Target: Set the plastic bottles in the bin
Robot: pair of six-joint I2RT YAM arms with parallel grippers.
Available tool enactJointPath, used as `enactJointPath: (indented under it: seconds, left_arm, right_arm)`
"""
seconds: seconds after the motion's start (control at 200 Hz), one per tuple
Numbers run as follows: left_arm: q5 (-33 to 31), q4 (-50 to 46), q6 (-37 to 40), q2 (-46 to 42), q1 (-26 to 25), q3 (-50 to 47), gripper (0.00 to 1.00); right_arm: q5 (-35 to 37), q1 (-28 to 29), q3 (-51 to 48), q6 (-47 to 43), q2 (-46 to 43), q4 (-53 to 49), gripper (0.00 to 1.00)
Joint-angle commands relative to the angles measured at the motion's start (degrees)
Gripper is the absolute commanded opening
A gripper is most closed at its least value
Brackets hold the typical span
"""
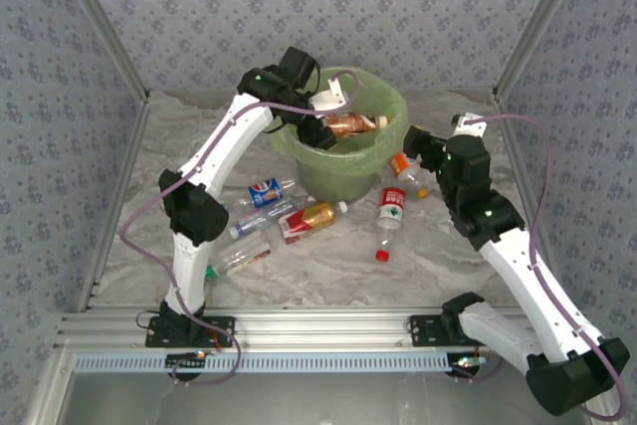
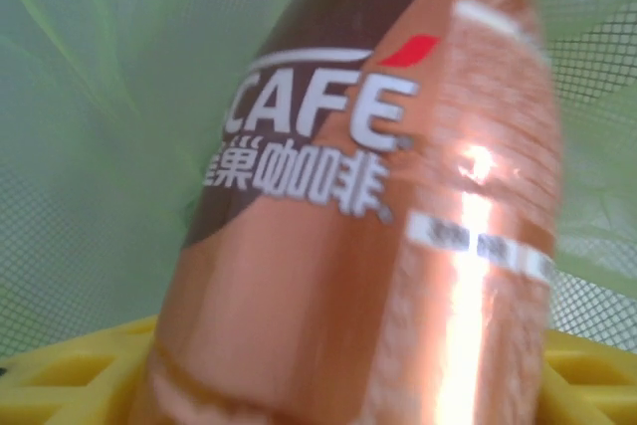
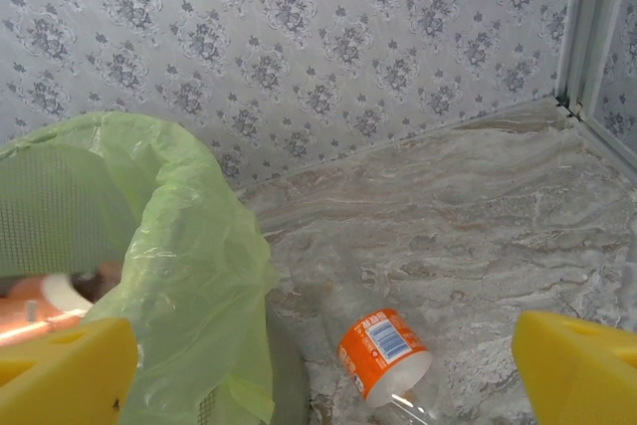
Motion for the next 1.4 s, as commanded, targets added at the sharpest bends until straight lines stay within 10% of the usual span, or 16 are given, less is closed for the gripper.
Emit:
enactJointPath:
  seconds: [0.0, 0.63, 1.394]
  left_arm:
    - [-1.76, 3.5, -2.04, -1.74, -0.15, 1.44, 0.79]
    - [4.01, 15.02, -18.52, -6.01, 0.8, 3.62, 0.99]
    - [-6.92, 62.04, -39.2, -40.81, 2.96, -52.77, 0.99]
  right_arm:
    - [1.18, -0.52, -0.25, 1.64, -0.24, -1.68, 0.99]
    - [0.09, -3.82, -1.34, 2.8, 1.27, -4.07, 0.99]
    - [-13.53, -17.51, -11.53, -3.88, 9.3, 4.16, 0.99]
